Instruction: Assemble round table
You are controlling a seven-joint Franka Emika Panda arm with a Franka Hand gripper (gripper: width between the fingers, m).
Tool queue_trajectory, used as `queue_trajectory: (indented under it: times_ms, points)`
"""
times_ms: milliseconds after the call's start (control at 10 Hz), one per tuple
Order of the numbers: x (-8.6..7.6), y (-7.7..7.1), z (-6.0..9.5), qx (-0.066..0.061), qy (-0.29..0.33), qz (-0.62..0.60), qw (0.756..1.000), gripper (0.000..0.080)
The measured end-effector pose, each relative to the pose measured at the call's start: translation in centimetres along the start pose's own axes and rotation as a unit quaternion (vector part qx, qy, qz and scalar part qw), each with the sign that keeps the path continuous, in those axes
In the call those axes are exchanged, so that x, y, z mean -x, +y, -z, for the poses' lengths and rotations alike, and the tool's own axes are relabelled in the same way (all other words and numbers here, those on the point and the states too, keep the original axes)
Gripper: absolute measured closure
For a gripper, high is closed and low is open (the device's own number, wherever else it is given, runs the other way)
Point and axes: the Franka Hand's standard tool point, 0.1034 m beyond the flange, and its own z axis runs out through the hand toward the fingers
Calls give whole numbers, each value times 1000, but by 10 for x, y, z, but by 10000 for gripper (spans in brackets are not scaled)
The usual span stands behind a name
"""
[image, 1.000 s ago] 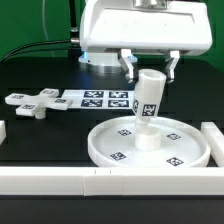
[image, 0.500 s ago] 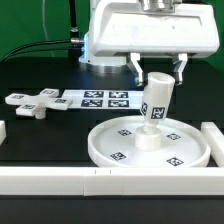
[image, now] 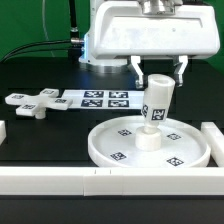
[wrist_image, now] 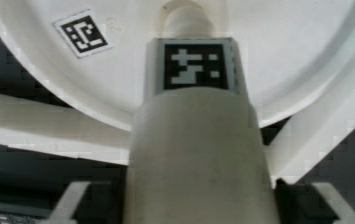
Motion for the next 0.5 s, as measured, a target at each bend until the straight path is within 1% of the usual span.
queue_trajectory:
  times_ms: [200,500]
  points:
    - [4,4,-2,2,-2,2,1000,393]
    - [10,5,-7,1,-7,2,1000,393]
